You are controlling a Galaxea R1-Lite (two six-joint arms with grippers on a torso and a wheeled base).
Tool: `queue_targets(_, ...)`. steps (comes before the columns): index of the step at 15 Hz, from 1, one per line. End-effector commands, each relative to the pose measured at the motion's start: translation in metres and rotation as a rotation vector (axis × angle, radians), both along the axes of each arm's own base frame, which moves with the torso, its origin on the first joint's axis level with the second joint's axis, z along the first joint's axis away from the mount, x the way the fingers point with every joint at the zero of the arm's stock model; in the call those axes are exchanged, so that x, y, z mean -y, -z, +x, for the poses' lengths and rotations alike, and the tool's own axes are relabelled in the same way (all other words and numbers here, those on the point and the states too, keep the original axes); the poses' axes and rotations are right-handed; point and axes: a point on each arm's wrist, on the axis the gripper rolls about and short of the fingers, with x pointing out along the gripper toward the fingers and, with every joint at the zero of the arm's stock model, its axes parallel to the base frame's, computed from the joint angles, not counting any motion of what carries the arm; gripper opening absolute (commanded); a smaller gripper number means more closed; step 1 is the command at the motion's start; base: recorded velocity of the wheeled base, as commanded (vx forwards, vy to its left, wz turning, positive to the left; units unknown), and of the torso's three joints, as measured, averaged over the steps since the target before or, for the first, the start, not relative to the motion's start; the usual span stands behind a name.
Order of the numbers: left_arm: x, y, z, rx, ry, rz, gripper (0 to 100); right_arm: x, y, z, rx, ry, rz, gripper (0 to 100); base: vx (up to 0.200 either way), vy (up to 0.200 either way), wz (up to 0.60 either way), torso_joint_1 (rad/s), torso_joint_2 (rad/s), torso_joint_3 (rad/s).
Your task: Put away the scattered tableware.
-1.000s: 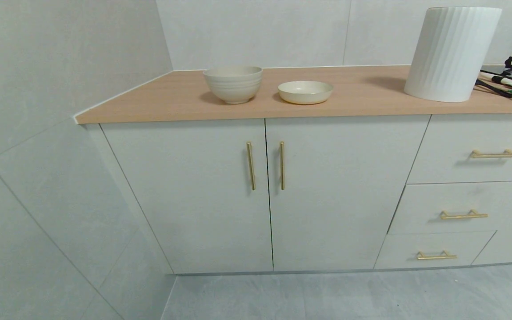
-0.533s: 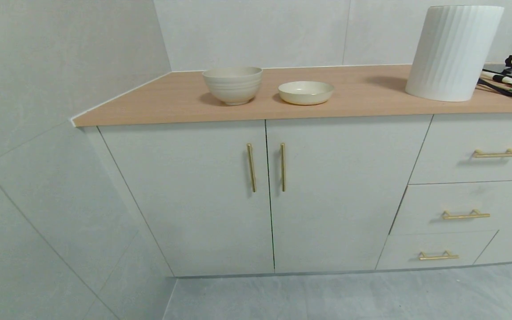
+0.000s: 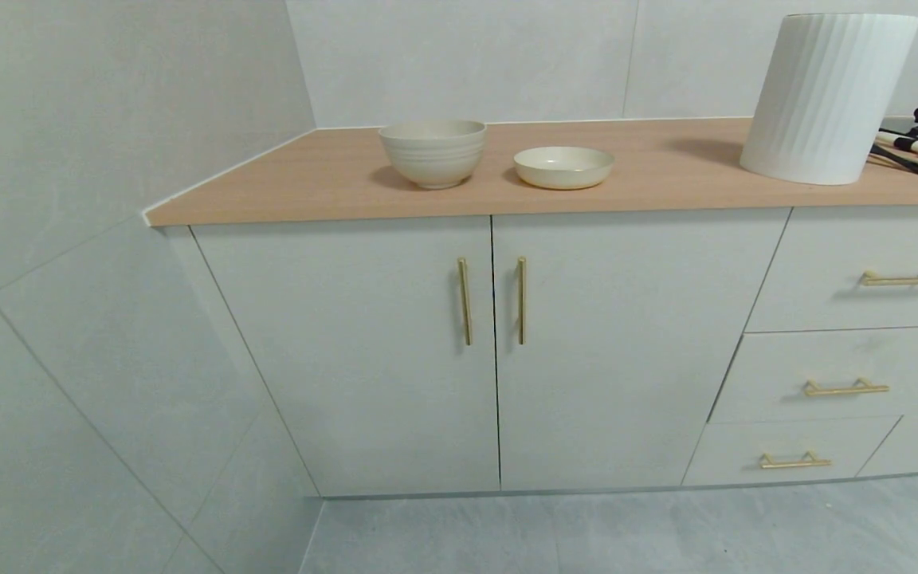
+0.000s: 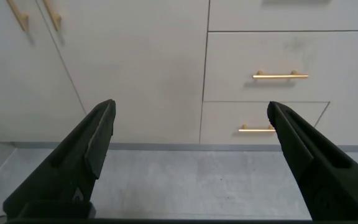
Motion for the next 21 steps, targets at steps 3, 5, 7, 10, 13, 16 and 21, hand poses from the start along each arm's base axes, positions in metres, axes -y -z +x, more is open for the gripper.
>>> queue_targets(3, 0.000, 0.000, 0.000, -0.001, 0.000, 0.000, 100, 0.000, 0.000, 0.000, -0.001, 0.000, 0.000, 100, 0.200, 0.000, 0.00, -0.002, 0.00, 0.004)
queue_targets(5, 0.000, 0.000, 0.000, -0.001, 0.000, 0.000, 100, 0.000, 0.000, 0.000, -0.001, 0.000, 0.000, 100, 0.200, 0.000, 0.00, 0.005, 0.00, 0.000)
queue_targets(7, 0.000, 0.000, 0.000, -0.001, 0.000, 0.000, 100, 0.000, 0.000, 0.000, -0.001, -0.002, 0.000, 100, 0.100, 0.000, 0.00, -0.001, 0.00, 0.001)
queue_targets(10, 0.000, 0.000, 0.000, -0.001, 0.000, 0.000, 100, 0.000, 0.000, 0.000, -0.001, 0.000, 0.000, 100, 0.000, 0.000, 0.00, 0.000, 0.00, 0.000)
queue_targets(13, 0.000, 0.000, 0.000, -0.001, 0.000, 0.000, 100, 0.000, 0.000, 0.000, -0.001, 0.000, 0.004, 100, 0.000, 0.000, 0.00, 0.000, 0.00, 0.000)
queue_targets(16, 0.000, 0.000, 0.000, -0.001, 0.000, 0.000, 100, 0.000, 0.000, 0.000, 0.001, 0.004, -0.003, 100, 0.000, 0.000, 0.00, 0.000, 0.00, 0.000)
queue_targets(21, 0.000, 0.000, 0.000, 0.000, 0.000, 0.001, 100, -0.005, -0.044, 0.007, -0.073, -0.252, 0.051, 100, 0.000, 0.000, 0.00, 0.000, 0.00, 0.000)
